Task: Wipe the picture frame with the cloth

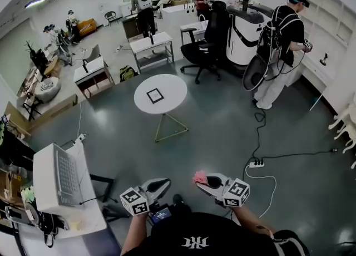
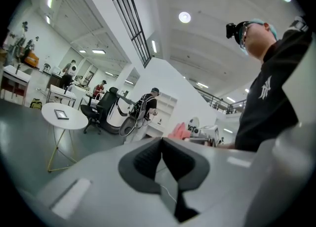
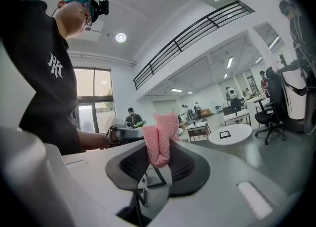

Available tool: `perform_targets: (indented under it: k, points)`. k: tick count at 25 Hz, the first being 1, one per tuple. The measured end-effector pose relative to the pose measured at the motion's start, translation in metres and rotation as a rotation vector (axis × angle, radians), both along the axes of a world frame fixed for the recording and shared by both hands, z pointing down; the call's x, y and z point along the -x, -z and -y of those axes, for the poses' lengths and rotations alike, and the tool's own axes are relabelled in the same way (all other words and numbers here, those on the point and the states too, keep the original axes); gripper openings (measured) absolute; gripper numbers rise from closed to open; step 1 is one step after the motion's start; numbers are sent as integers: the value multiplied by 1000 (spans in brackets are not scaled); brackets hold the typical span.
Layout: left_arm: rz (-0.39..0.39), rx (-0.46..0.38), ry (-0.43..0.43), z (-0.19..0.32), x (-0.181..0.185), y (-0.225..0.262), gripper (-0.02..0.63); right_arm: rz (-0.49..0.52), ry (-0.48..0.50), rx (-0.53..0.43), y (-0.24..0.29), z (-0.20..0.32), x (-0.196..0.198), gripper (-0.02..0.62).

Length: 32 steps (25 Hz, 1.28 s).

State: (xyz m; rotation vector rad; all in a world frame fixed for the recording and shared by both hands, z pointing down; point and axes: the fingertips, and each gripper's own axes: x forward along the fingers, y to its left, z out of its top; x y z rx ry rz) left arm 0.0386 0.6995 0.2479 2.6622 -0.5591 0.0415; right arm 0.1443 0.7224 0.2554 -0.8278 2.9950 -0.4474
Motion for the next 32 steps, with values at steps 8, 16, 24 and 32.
perform_targets:
  k: [8,16,24,32]
  points:
    - [-40,-23,-73,112,33,21,3,-26,-79,18,19,105,40,81]
    - [-81,11,-134,199,63,1,3,-56,-146,10,17,189,72,83]
    - [-103,42,-198,240,53,-3,3,-80,-218,36,13,229,63,84]
    - [-89,73,-187,279,53,-12,3,-70,-234,44,9,272,54,86]
